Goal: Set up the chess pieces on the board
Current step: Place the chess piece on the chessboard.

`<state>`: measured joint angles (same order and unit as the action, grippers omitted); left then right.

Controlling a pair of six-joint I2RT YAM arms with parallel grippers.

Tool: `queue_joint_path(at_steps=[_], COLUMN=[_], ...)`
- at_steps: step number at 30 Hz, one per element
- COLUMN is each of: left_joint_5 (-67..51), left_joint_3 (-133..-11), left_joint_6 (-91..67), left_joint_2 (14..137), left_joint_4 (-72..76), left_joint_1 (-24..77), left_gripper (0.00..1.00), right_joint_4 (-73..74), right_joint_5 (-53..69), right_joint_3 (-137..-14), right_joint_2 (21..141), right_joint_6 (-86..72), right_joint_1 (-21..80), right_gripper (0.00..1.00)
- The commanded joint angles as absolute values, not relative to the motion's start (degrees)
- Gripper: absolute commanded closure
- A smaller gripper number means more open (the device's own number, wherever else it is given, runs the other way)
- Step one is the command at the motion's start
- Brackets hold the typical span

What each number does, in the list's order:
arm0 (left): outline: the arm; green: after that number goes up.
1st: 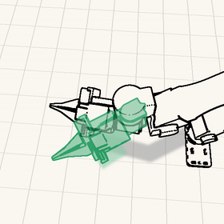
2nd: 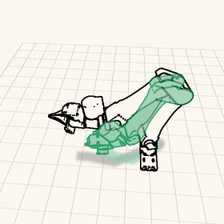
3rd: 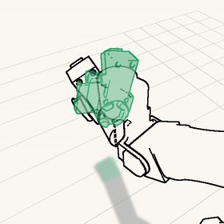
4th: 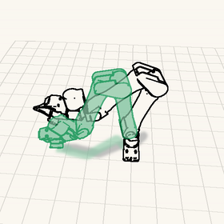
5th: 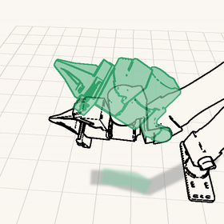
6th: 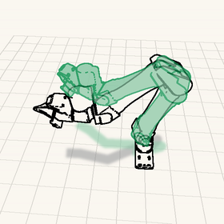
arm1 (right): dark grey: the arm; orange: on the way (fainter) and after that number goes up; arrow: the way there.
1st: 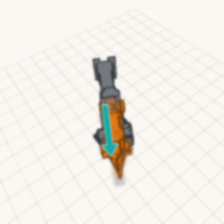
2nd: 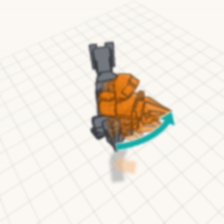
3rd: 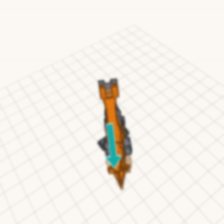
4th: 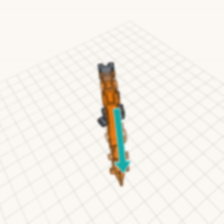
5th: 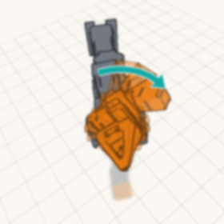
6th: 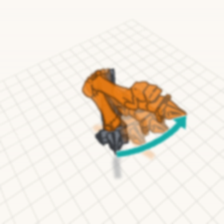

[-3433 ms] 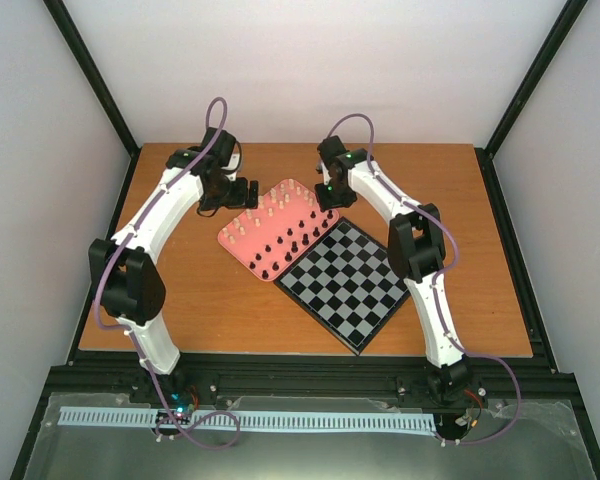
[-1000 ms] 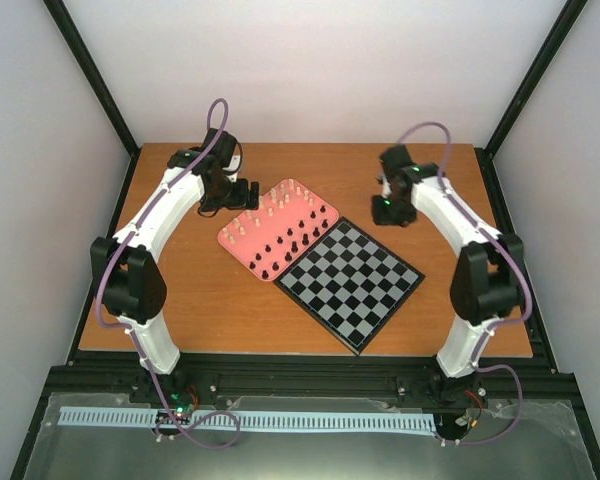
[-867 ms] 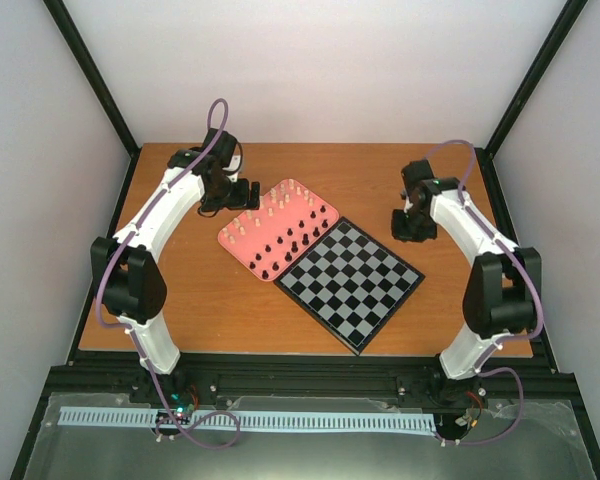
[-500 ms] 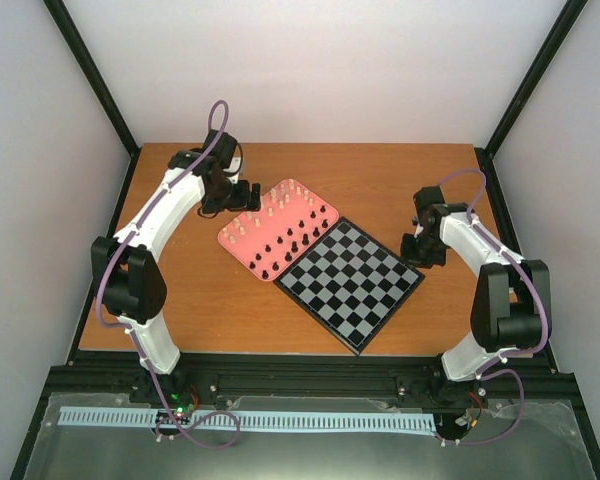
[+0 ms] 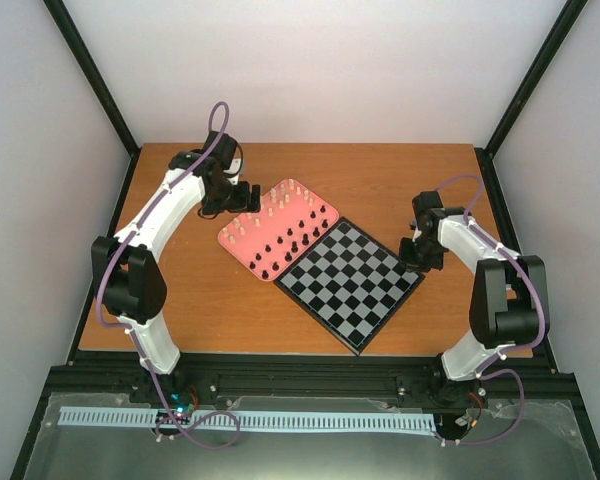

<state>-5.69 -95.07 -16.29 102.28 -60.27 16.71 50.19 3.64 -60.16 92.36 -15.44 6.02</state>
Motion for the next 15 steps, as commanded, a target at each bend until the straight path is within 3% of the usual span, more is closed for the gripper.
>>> queue_joint_path(at_steps=[1, 15], left_joint_5=[-5.5, -5.5], left_joint_3=[-95.3, -95.3], left_joint_6=[-16.7, -16.7], left_joint_2=[101.3, 101.8], left_joint_4=[-60.0, -59.9], left_joint_1=[16.4, 16.4], left_gripper=[0.00, 0.00], right_joint_4=[49.1, 47.9], right_joint_5=[2.5, 2.2], right_joint_3=[-59.6, -58.4], right_joint_2=[94.0, 95.5], right_joint_6=[-14.9, -14.6], right_joint_1=[5.5, 5.1], right_gripper=[0.97, 0.97])
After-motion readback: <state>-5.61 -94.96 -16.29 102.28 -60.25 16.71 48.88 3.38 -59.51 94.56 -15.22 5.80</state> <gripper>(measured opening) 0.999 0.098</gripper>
